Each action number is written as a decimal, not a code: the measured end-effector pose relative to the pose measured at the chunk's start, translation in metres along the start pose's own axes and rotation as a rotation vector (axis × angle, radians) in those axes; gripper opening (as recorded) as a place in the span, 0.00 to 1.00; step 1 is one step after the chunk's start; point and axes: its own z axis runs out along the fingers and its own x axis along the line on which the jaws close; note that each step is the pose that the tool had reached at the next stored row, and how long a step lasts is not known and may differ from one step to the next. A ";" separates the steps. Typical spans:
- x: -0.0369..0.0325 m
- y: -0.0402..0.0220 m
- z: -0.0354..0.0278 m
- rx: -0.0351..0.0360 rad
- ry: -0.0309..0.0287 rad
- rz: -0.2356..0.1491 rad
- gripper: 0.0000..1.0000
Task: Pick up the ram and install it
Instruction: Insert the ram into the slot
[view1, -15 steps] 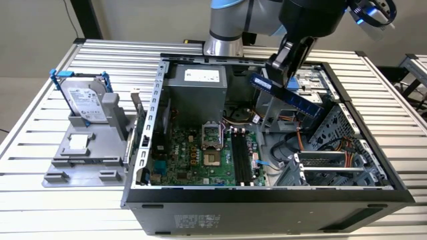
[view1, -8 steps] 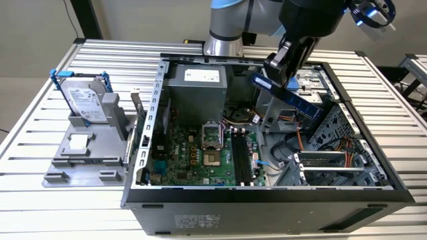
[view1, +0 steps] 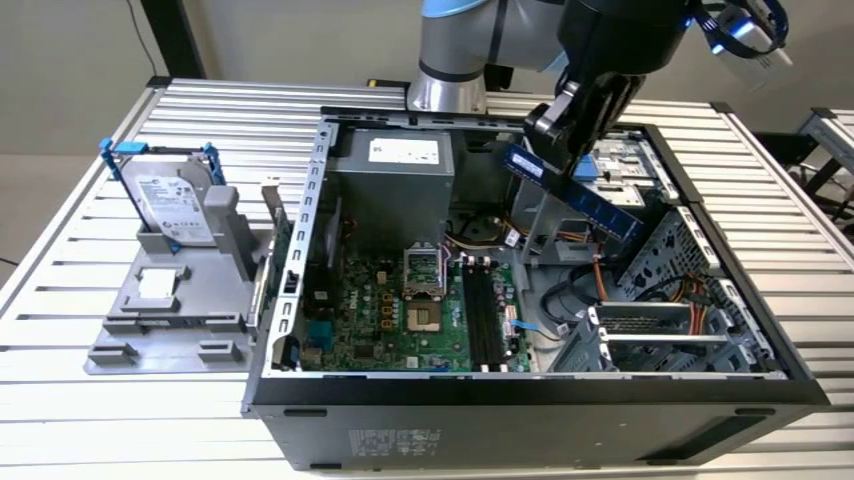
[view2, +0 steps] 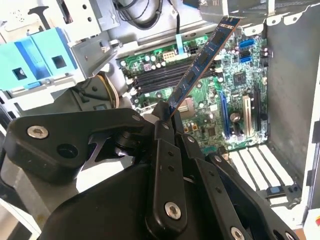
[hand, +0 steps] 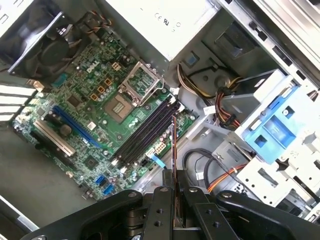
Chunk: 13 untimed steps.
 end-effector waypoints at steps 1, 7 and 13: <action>0.0000 0.0000 0.0000 0.0001 -0.0001 0.008 0.00; 0.0002 0.0001 -0.0001 0.0014 -0.0007 0.053 0.00; 0.0003 0.0002 -0.0001 0.0023 -0.0015 0.098 0.00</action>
